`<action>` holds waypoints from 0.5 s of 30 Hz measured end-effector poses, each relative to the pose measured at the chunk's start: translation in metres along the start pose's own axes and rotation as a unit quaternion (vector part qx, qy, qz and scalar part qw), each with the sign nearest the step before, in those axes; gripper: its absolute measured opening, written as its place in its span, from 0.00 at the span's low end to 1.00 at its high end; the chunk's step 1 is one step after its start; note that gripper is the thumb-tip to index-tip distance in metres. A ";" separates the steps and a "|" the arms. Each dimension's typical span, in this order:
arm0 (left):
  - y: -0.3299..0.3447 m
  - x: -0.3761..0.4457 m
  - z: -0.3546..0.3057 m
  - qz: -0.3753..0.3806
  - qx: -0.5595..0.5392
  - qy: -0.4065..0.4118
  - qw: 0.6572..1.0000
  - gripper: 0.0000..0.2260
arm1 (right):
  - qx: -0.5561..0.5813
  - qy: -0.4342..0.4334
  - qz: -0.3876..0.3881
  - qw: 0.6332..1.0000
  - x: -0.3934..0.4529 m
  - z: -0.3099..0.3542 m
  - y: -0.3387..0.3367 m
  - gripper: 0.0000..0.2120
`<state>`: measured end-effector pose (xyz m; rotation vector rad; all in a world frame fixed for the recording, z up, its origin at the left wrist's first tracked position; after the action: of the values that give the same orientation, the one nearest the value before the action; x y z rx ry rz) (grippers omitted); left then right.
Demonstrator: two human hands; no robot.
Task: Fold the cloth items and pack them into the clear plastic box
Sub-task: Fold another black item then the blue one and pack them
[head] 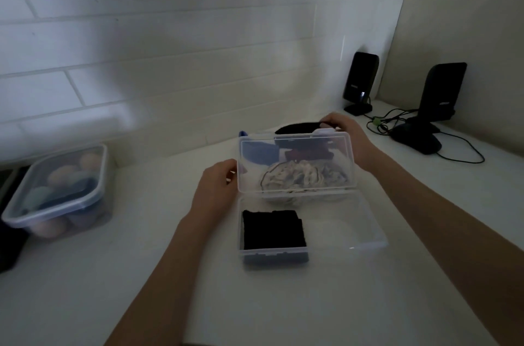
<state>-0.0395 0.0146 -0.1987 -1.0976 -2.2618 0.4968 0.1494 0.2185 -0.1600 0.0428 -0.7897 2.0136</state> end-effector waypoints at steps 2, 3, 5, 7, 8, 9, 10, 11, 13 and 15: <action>0.000 -0.004 0.001 0.010 0.032 0.011 0.999 0.05 | 0.037 -0.011 -0.049 0.998 -0.003 0.009 -0.015 0.05; -0.001 -0.006 0.002 0.014 0.048 0.015 0.999 0.06 | 0.051 -0.005 -0.064 0.997 -0.006 0.014 -0.021 0.04; -0.004 -0.009 0.005 0.005 0.053 0.018 0.998 0.07 | 0.079 -0.007 -0.084 0.993 -0.012 0.022 -0.033 0.04; -0.007 -0.010 0.008 -0.021 0.042 0.013 0.999 0.09 | 0.086 -0.029 -0.115 0.989 -0.019 0.031 -0.048 0.04; -0.010 -0.012 0.008 -0.036 0.036 0.008 0.999 0.09 | 0.088 -0.044 -0.136 0.986 -0.024 0.038 -0.055 0.05; -0.012 -0.014 0.008 -0.052 0.028 0.005 0.998 0.10 | 0.087 -0.054 -0.156 0.982 -0.029 0.044 -0.062 0.06; -0.014 -0.016 0.007 -0.066 0.016 0.004 0.998 0.10 | 0.088 -0.061 -0.175 0.979 -0.034 0.051 -0.067 0.06; -0.016 -0.018 0.006 -0.077 0.004 0.003 0.997 0.10 | 0.087 -0.067 -0.189 0.976 -0.038 0.057 -0.072 0.06; -0.022 -0.022 0.003 -0.097 -0.018 0.002 0.995 0.10 | 0.068 -0.080 -0.209 0.972 -0.046 0.069 -0.079 0.05; -0.031 -0.026 -0.004 -0.140 -0.041 0.000 0.989 0.10 | 0.032 -0.102 -0.215 0.971 -0.055 0.084 -0.084 0.05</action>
<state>-0.0425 -0.0239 -0.1870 -0.7981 -2.4043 0.2903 0.2229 0.1606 -0.0687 0.4284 -0.7660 1.6354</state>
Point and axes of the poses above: each hand's wrist, its own x-axis towards the middle knuckle, its own y-axis out of the palm, z = x × y, the point moved 5 cm from there along x, towards the middle knuckle, and after that the axes turned 4 degrees about -x, right-handed, at the moved point
